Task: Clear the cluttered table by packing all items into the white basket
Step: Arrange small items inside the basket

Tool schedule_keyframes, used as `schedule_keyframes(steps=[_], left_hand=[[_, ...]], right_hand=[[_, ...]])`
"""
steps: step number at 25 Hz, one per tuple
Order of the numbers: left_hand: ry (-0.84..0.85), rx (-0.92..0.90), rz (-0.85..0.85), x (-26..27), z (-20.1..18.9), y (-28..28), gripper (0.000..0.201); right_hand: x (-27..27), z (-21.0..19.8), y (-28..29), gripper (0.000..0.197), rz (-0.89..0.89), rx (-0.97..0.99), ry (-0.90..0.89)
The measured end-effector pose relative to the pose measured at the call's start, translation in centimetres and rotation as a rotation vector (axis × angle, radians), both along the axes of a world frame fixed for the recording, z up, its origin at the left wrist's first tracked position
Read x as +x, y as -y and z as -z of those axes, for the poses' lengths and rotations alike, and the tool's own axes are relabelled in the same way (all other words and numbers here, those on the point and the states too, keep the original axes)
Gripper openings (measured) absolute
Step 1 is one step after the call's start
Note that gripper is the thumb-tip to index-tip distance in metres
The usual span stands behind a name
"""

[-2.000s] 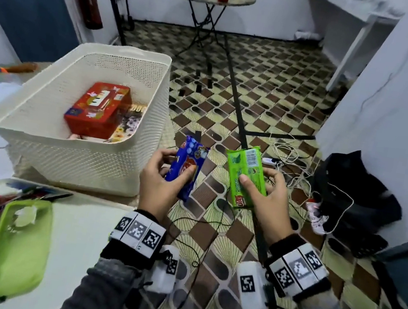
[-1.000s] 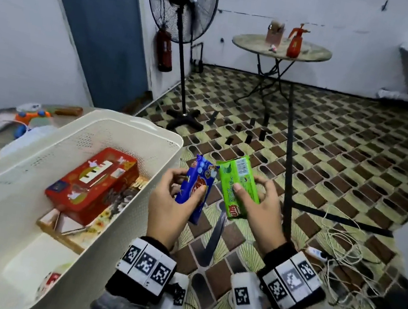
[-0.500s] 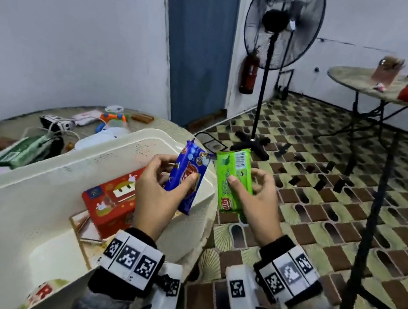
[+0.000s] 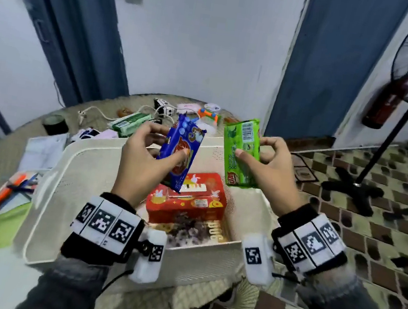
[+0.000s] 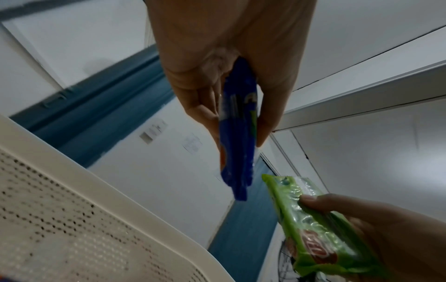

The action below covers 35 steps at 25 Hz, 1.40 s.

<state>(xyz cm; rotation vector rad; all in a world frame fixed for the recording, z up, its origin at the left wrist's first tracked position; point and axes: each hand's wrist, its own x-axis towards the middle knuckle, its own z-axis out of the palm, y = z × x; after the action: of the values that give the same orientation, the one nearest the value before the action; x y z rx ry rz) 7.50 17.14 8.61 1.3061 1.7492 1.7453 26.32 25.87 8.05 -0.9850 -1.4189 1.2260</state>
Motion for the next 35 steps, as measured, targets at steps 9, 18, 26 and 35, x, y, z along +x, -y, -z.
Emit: schedule_keyframes(steps=[9, 18, 26, 35], left_hand=[[-0.093, -0.217, -0.014, -8.1, -0.1, -2.0, 0.039], [-0.308, -0.700, 0.213, -14.6, 2.3, -1.4, 0.046], [-0.332, -1.146, 0.437, -15.0, 4.8, 0.3, 0.052], [-0.258, -1.345, 0.534, -14.3, 8.5, -1.1, 0.041]], right_hand=[[-9.1, -0.1, -6.3, 0.043, -0.322, 0.056, 0.239], [-14.1, 6.1, -7.7, 0.049, -0.573, -0.008, 0.408], [-16.3, 9.3, -7.9, 0.047, -0.823, 0.050, 0.665], [-16.6, 10.5, -7.5, 0.052, -0.843, 0.122, 0.679]])
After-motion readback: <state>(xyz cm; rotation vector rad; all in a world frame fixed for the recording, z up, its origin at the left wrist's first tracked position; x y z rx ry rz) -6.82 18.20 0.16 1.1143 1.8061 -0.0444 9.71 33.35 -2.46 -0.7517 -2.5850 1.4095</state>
